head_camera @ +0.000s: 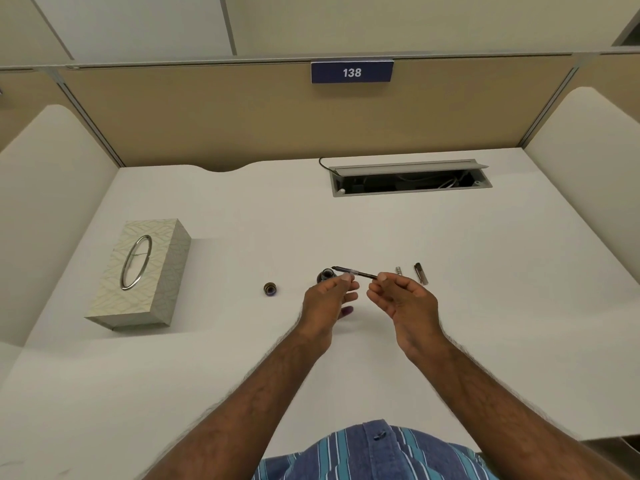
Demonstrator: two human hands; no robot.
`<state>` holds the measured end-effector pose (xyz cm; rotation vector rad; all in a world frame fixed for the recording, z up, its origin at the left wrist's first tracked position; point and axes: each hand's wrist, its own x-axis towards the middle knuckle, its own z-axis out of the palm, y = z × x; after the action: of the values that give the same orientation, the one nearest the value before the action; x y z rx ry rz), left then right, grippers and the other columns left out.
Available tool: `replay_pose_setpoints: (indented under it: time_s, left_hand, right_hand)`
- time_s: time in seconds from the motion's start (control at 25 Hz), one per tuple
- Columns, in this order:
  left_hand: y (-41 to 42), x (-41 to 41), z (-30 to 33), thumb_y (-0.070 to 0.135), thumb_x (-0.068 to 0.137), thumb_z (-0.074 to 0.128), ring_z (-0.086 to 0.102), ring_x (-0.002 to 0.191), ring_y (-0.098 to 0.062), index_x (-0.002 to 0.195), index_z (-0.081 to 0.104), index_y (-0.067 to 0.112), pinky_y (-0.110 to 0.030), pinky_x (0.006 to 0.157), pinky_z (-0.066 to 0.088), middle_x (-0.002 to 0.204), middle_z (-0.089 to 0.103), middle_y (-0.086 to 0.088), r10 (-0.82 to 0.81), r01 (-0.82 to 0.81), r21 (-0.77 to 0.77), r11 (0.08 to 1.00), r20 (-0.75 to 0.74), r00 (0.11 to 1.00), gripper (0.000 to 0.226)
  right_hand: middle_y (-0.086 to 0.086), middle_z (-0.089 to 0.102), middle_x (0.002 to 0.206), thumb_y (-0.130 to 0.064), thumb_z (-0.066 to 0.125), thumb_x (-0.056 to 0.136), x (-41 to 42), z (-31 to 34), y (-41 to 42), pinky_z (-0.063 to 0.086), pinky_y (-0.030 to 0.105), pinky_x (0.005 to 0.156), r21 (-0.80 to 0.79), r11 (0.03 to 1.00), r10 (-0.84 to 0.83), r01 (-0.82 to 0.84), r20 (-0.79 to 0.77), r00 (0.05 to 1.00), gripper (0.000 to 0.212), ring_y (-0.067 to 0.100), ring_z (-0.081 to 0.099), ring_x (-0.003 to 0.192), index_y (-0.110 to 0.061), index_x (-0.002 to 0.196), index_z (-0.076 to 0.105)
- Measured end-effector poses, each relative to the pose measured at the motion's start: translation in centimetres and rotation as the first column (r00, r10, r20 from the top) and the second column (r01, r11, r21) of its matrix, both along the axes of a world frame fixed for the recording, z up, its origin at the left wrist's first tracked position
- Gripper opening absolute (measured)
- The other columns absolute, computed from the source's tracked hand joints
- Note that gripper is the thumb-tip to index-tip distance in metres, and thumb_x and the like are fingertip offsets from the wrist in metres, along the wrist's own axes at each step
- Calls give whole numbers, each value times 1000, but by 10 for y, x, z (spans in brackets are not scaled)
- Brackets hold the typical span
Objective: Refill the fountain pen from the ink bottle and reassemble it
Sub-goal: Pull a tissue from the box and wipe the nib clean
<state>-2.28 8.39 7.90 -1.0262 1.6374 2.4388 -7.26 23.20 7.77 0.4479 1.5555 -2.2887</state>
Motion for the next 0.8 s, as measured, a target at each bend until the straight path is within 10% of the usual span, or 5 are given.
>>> replay_pose_setpoints:
  time_s: [0.8]
  left_hand:
    - [-68,32,12,28,104,56,65,123,-14,116,78,15,-44,108,44,129,74,6,-332,288,-212,934,-219,917,27]
  right_hand:
    - [12,82,95,-31,79,95,50,25,-37,63,39,72,267,896,384,-354,-69,921,23,22,73,82,-9,101,84]
